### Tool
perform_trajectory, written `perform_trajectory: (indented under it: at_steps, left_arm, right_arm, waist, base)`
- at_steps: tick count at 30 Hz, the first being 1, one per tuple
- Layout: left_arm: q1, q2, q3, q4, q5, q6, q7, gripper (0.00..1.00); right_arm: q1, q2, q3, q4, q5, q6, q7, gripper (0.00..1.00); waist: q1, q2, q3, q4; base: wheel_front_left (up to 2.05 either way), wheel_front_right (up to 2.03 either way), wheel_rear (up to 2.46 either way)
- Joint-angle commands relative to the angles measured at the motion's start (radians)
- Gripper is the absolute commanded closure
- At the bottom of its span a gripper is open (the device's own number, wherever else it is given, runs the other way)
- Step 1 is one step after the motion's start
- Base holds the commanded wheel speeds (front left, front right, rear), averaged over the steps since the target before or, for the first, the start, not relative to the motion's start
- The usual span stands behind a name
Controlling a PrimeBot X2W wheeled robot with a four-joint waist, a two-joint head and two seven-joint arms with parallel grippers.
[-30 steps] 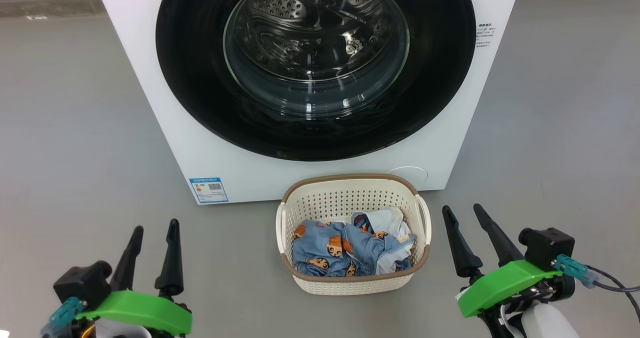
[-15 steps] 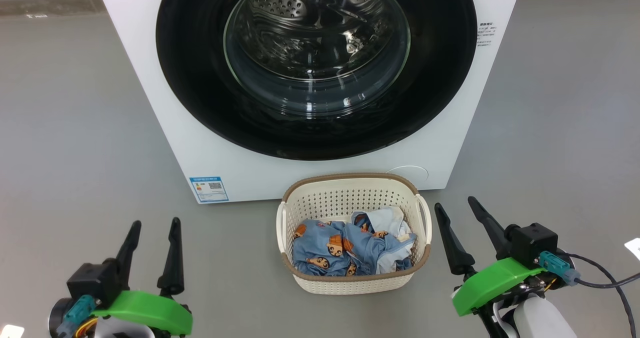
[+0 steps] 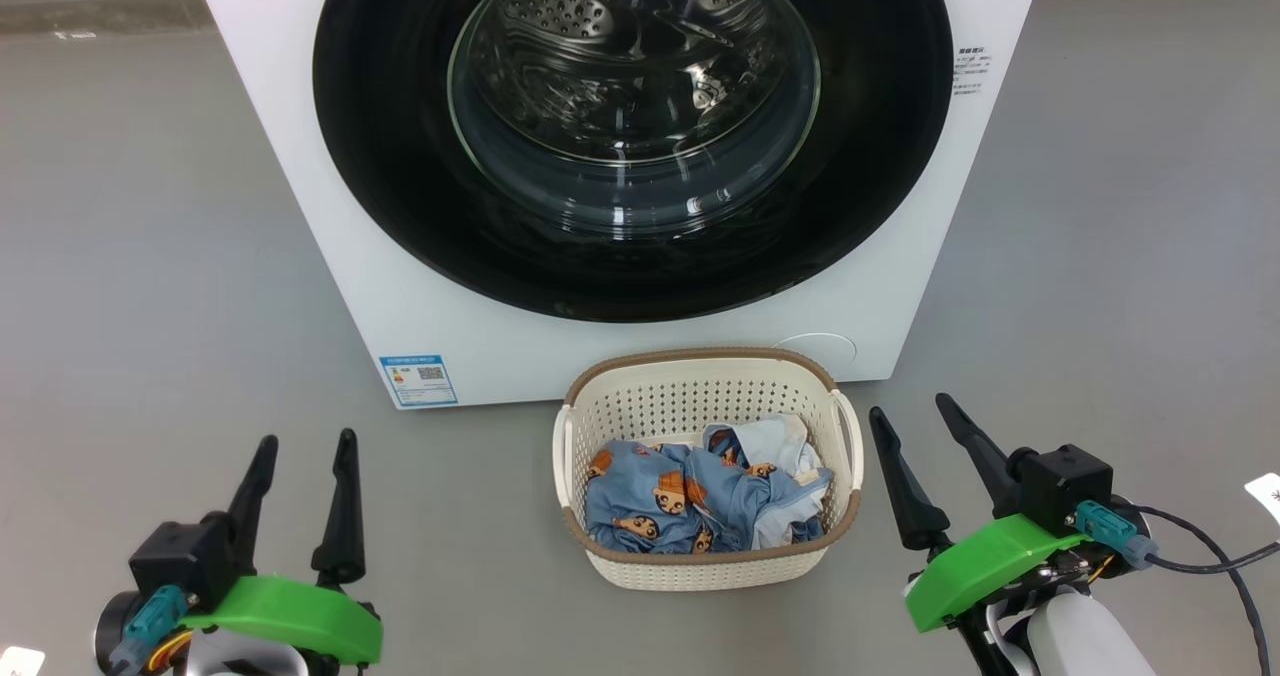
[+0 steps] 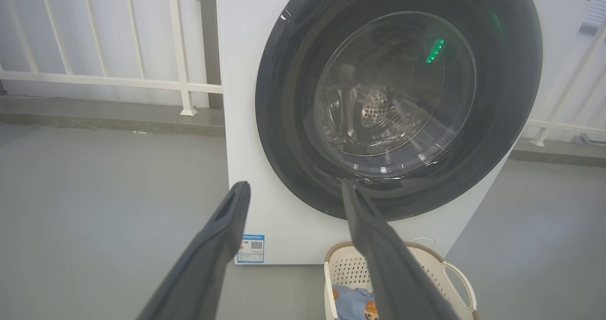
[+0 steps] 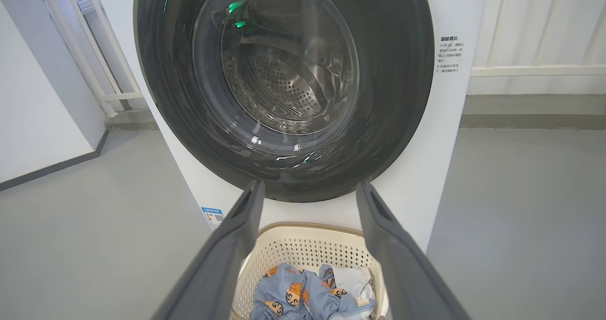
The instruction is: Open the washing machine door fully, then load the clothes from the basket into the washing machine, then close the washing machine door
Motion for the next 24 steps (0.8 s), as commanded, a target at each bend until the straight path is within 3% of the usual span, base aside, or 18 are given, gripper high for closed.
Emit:
perform_trajectory:
  at_steps: [1,24]
  left_arm:
    - [-0.042,0.018,0.034,-0.021,0.004,-0.003,-0.006,0.00]
    - [-0.037,0.017,0.031,-0.011,-0.001,-0.003,-0.006,0.00]
  right_arm:
    - [-0.033,0.008,0.020,-0.020,0.008,0.002,-0.012,0.00]
    - [-0.033,0.008,0.028,-0.011,0.018,0.002,-0.012,0.00]
  waist:
    - [0.0000,-0.0001,0.000,0.000]
    - [0.0000,-0.0001,-0.007,-0.003]
  base:
    - [0.00,0.00,0.00]
    - [0.00,0.00,0.00]
